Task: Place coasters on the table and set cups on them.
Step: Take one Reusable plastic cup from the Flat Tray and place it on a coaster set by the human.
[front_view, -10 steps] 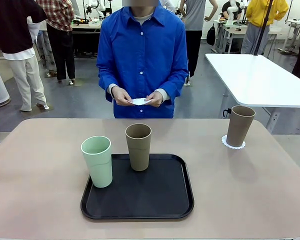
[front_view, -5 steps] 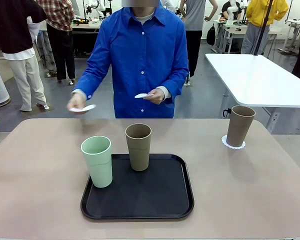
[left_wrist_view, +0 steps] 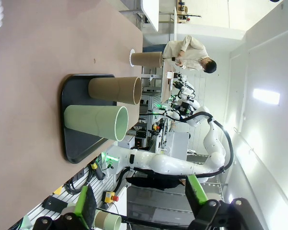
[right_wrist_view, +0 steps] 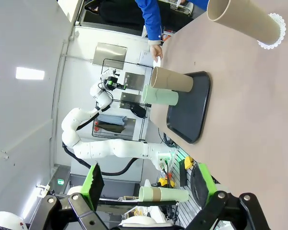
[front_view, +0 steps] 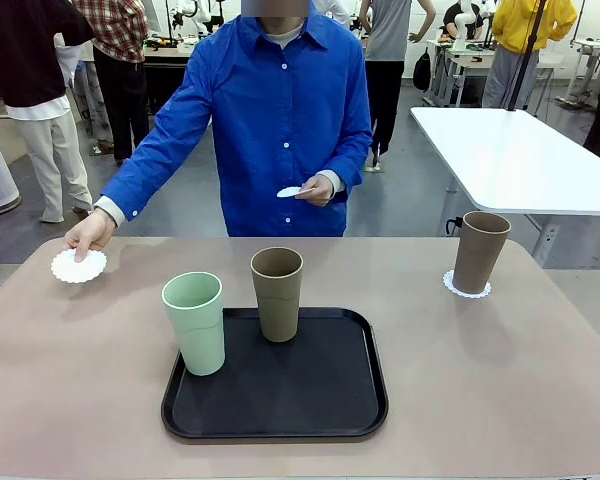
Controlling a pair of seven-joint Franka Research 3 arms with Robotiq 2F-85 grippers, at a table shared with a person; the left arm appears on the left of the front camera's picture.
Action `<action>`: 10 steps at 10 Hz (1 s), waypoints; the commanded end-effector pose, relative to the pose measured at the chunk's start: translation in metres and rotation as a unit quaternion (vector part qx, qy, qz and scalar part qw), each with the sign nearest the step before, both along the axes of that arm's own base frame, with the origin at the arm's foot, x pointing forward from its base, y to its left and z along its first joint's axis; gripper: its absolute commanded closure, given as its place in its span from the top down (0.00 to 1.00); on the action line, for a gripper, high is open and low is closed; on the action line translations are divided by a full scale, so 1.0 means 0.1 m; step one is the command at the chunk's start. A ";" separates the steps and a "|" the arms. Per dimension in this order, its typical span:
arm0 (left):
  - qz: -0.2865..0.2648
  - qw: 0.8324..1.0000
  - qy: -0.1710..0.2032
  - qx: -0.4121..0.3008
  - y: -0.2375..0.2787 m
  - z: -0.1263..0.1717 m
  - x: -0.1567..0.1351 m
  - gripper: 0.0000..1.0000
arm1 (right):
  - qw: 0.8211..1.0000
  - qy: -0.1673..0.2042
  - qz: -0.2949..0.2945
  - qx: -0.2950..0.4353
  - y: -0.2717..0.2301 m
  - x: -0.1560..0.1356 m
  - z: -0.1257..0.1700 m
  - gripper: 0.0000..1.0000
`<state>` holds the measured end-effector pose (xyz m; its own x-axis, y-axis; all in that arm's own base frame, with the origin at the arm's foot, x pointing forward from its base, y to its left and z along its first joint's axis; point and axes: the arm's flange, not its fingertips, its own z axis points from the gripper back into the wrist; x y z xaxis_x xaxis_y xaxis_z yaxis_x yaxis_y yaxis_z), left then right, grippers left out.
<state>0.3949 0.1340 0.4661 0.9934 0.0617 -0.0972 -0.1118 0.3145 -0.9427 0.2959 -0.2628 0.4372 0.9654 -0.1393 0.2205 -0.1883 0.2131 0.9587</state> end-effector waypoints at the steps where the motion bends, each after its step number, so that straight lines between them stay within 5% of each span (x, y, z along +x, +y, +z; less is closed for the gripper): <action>1: -0.002 1.000 -0.005 -0.003 0.01 0.02 -0.01 1.00 | 1.000 0.007 0.001 0.004 0.01 -0.03 -0.01 1.00; 10: -0.002 1.000 -0.005 -0.003 0.01 0.02 -0.01 1.00 | 1.000 0.007 0.001 0.004 0.01 -0.03 -0.01 1.00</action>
